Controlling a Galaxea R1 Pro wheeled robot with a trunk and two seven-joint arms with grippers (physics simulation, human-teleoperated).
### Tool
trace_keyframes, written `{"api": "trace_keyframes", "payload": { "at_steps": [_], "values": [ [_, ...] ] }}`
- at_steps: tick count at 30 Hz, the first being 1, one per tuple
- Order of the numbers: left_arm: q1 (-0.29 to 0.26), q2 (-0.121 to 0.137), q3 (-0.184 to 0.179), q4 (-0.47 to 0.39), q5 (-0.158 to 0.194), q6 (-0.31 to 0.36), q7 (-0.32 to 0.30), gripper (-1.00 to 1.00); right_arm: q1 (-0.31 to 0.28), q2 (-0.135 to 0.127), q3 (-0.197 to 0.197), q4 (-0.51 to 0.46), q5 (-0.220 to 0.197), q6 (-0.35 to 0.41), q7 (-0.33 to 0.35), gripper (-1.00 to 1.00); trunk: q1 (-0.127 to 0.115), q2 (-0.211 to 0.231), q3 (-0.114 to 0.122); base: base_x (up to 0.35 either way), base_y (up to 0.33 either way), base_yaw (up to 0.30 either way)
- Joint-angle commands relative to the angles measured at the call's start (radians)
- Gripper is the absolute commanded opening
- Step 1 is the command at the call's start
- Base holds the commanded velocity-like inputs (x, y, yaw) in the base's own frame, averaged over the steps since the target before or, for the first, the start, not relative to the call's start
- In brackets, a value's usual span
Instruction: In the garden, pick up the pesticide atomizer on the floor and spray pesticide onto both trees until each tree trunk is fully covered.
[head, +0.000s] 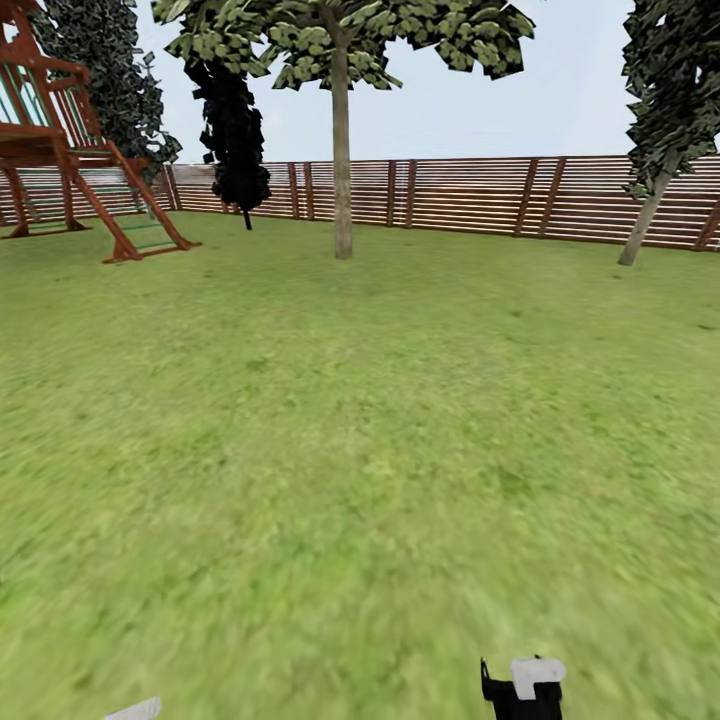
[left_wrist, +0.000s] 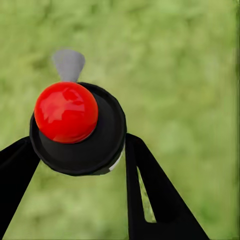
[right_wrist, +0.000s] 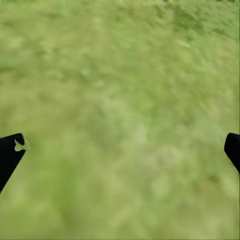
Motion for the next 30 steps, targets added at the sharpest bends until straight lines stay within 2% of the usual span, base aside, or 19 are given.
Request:
{"api": "trace_keyframes", "payload": {
  "at_steps": [1, 17, 30],
  "values": [
    [-0.001, 0.000, 0.007, 0.001, -0.003, -0.003, -0.001, -1.00, -0.001, -0.005, -0.005, -0.001, 0.008, -0.002, -0.008, 1.00, 0.000, 0.000, -0.001, 0.340, 0.000, 0.055],
    [0.000, -0.002, 0.006, 0.001, -0.004, -0.003, 0.000, -1.00, -0.001, -0.004, -0.005, -0.001, 0.009, -0.002, -0.010, 1.00, 0.000, 0.000, -0.004, 0.340, 0.000, 0.261],
    [0.008, -0.001, 0.007, 0.001, -0.003, -0.003, 0.000, -1.00, -0.001, 0.002, -0.003, 0.003, 0.009, -0.001, -0.007, 1.00, 0.000, 0.000, -0.005, 0.340, 0.000, -0.051]
  ]
}}
